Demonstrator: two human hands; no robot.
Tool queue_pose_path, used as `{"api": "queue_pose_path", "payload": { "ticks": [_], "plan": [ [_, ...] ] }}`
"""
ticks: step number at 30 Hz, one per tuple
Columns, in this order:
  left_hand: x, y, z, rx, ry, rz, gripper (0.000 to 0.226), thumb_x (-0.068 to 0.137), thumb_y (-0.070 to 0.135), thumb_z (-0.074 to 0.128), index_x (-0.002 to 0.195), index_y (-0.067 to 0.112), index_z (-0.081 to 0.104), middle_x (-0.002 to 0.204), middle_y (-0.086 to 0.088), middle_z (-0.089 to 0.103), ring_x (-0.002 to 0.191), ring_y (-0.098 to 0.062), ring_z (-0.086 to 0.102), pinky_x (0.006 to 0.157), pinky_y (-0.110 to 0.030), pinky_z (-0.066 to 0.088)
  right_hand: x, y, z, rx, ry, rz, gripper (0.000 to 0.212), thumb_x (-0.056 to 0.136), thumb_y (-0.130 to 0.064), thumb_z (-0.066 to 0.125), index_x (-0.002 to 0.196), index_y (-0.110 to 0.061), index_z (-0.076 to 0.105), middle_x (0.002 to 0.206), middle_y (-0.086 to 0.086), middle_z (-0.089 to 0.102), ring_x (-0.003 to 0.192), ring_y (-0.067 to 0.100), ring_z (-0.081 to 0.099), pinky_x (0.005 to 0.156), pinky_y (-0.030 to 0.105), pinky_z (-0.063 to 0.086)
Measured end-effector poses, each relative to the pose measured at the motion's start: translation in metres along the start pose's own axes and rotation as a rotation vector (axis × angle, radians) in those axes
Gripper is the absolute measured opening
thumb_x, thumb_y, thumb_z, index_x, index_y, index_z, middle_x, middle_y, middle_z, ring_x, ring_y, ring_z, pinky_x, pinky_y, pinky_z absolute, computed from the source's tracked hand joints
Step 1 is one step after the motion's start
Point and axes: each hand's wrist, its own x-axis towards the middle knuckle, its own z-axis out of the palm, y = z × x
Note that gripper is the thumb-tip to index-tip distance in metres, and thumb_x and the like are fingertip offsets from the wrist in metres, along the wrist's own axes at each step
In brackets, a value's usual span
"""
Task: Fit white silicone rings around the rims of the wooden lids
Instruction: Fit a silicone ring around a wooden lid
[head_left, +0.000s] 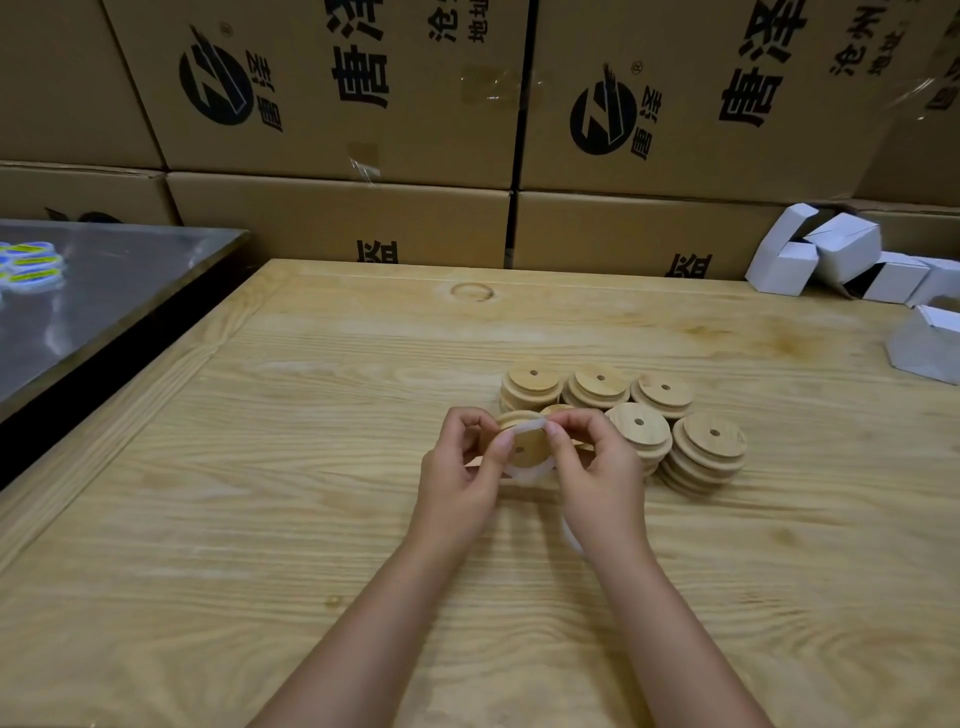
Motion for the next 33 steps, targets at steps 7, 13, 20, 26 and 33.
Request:
{"api": "queue_pose_path", "payload": {
  "ticks": [7, 13, 20, 26, 33],
  "plan": [
    [-0.0025, -0.0085, -0.0026, 0.241, -0.041, 0.13, 0.01, 0.089, 0.034, 0.054, 0.085, 0.033, 0.044, 0.08, 0.011, 0.059, 0.067, -0.009, 0.058, 0.055, -0.018, 0.043, 0.0, 0.0058, 0.0016, -0.019, 0.006, -0.03, 0.011, 0.089, -0.009, 0.06, 0.085, -0.019, 0.064, 0.085, -0.009, 0.066, 0.081, 0.002, 0.062, 0.069, 0.016, 0.047],
    [-0.0019, -0.0099, -0.0021, 0.211, -0.011, 0.109, 0.008, 0.088, 0.03, 0.053, 0.085, 0.029, 0.046, 0.078, 0.009, 0.057, 0.068, -0.013, 0.056, 0.063, -0.031, 0.046, 0.0, 0.0069, 0.0012, -0.048, -0.018, -0.048, 0.016, 0.086, -0.008, 0.063, 0.083, -0.023, 0.063, 0.089, -0.005, 0.067, 0.087, 0.006, 0.062, 0.073, 0.016, 0.048],
    [-0.0018, -0.007, -0.0022, 0.12, 0.022, 0.065, 0.006, 0.088, 0.025, 0.051, 0.085, 0.022, 0.047, 0.075, 0.008, 0.055, 0.066, -0.004, 0.052, 0.062, -0.021, 0.042, -0.0006, 0.0042, 0.0014, -0.054, -0.01, -0.106, 0.024, 0.085, -0.005, 0.064, 0.08, -0.029, 0.062, 0.085, -0.011, 0.066, 0.084, 0.002, 0.061, 0.07, 0.014, 0.047],
    [-0.0019, -0.0045, -0.0017, 0.078, 0.046, 0.036, 0.005, 0.086, 0.025, 0.052, 0.084, 0.022, 0.048, 0.078, 0.003, 0.059, 0.069, -0.009, 0.056, 0.064, -0.033, 0.046, -0.0003, 0.004, 0.0017, -0.035, -0.011, -0.105, 0.027, 0.084, -0.005, 0.064, 0.078, -0.031, 0.062, 0.084, -0.011, 0.066, 0.084, 0.002, 0.061, 0.069, 0.016, 0.047],
    [-0.0011, -0.0012, -0.0014, 0.016, 0.081, -0.003, 0.006, 0.083, 0.024, 0.057, 0.081, 0.02, 0.053, 0.079, 0.007, 0.065, 0.075, -0.008, 0.063, 0.062, -0.031, 0.049, 0.001, 0.0019, -0.0004, -0.009, -0.017, -0.04, 0.023, 0.085, -0.007, 0.065, 0.079, -0.03, 0.064, 0.084, -0.012, 0.068, 0.082, -0.003, 0.061, 0.066, 0.007, 0.042]
  ]
}}
